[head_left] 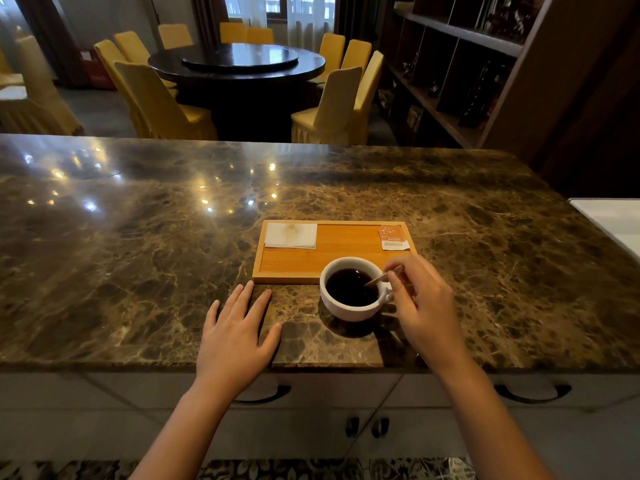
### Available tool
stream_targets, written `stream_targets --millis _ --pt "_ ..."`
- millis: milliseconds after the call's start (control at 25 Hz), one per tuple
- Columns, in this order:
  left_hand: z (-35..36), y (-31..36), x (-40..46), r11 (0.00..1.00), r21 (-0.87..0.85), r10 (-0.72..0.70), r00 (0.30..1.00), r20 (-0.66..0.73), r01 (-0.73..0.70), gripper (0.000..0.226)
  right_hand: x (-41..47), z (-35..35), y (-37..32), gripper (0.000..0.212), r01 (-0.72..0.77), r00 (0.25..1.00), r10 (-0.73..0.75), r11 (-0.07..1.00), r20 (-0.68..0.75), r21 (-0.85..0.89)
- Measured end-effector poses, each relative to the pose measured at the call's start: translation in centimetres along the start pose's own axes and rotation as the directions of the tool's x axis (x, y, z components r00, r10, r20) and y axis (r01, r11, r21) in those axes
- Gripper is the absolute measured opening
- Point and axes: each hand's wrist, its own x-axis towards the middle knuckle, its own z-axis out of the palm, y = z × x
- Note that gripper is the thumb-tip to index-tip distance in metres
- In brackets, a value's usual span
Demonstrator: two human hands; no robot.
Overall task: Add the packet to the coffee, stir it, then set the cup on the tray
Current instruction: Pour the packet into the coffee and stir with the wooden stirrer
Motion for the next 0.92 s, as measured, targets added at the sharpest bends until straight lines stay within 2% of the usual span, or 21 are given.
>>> stream_targets --millis 80,240,400,640,920 --pt "0.0 0.0 0.0 1.0 0.002 0.001 1.0 -0.002 -0.001 0.064 -0.3 -0.1 -0.1 0.01 -0.031 0.999 0.03 0.998 0.02 0.056" --pt "0.0 0.1 0.0 1.0 0.0 0.005 1.0 -0.003 -0.005 0.064 0.0 -0.3 -0.4 0.015 -0.204 0.979 0.188 0.934 0.08 0.293" --pt "-0.1 0.0 0.0 1.0 -0.007 0.002 1.0 -0.01 -0.002 0.064 0.8 -1.1 -0.4 0.018 -0.252 0.964 0.264 0.888 0.024 0.384" --pt "0.0 0.0 -0.1 1.0 -0.005 0.0 1.0 -0.013 0.0 0.064 2.6 -2.5 0.5 0.016 -0.262 0.95 0.304 0.901 -0.071 0.345" --pt "0.0 0.1 -0.1 1.0 -0.008 -0.004 1.0 -0.025 0.004 0.062 4.7 -4.0 0.9 0.014 -0.223 0.963 0.251 0.946 -0.098 0.236"
